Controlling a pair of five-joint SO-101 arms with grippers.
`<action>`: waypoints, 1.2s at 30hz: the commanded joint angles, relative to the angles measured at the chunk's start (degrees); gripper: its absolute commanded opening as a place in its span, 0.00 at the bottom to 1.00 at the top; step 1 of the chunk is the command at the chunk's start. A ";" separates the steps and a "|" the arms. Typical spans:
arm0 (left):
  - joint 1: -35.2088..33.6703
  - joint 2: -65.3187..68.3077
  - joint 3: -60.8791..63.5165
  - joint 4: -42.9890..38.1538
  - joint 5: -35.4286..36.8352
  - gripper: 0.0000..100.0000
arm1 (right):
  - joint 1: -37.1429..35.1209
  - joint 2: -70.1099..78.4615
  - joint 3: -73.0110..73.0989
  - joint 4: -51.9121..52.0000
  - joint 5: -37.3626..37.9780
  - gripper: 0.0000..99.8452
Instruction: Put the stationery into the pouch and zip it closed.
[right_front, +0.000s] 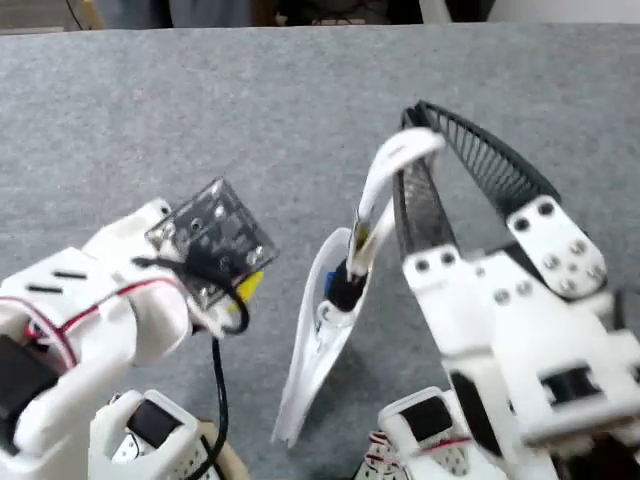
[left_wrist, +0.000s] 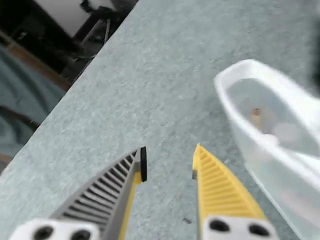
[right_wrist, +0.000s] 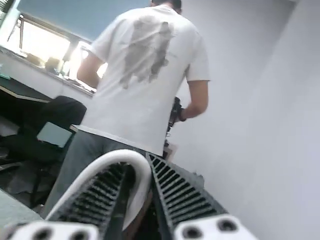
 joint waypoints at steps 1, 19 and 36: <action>2.86 -2.64 5.85 0.44 3.25 0.18 | 2.46 0.48 2.59 -3.25 0.53 0.01; 2.59 -11.34 11.82 0.44 20.66 0.23 | 6.77 4.70 3.65 -3.52 0.18 0.01; 3.30 -15.82 8.66 0.44 35.78 0.29 | 13.98 17.10 5.49 -10.46 0.09 0.01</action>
